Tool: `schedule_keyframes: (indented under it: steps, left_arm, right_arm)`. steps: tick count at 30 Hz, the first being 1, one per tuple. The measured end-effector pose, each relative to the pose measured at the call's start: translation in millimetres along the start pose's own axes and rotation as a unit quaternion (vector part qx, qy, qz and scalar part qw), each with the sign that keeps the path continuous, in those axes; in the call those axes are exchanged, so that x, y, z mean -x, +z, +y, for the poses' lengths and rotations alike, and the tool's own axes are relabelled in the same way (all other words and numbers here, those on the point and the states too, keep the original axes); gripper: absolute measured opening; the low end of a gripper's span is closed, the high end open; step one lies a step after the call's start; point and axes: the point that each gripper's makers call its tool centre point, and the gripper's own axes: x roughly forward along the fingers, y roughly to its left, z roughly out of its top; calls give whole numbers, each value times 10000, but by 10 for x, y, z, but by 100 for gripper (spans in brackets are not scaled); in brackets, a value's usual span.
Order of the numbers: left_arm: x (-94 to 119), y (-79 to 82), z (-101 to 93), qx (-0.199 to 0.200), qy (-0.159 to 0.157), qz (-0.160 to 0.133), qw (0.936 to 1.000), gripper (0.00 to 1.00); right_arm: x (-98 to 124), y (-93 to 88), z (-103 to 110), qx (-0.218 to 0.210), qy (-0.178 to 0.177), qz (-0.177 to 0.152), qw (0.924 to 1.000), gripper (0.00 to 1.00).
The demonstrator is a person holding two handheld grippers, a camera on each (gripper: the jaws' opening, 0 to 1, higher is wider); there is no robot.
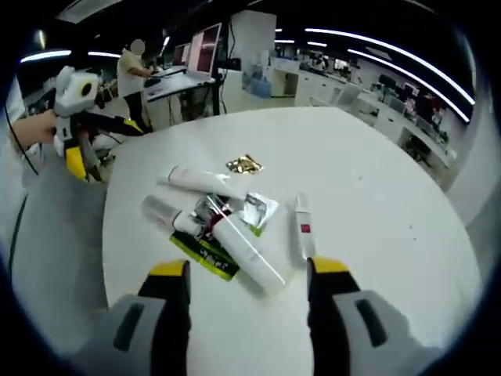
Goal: Arrange the skincare products in the storage area until every visible bottle or jar stands upright without overlapping.
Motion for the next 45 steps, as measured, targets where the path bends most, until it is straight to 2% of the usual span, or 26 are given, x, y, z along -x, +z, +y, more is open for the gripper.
schedule_keyframes:
  steps: [6,9,13,22,34,45]
  left_arm:
    - [-20,-8,-5,17,-48,-10,10000,96]
    - [-20,-14,5,30,-40,-9,10000,96]
    - [-22,-32,24,47,-35,1,10000,96]
    - [-51,-70,51,78,-28,40,10000,96]
    - [-65,-90,81,71,-11,95,9999,96]
    - [-60,-53,98,75,-10,55,10000,96]
  right_arm:
    - [-292,82,51,154,269,128,9994,55]
    - [-413,40,82,399,346,380,9979,54]
    - [-549,-5,115,585,487,552,9956,52]
    - [-814,-89,201,1309,781,1030,9829,48]
    - [-998,-95,233,2071,1125,1414,9615,34]
    - [-1102,-118,294,2282,1361,1591,9508,31]
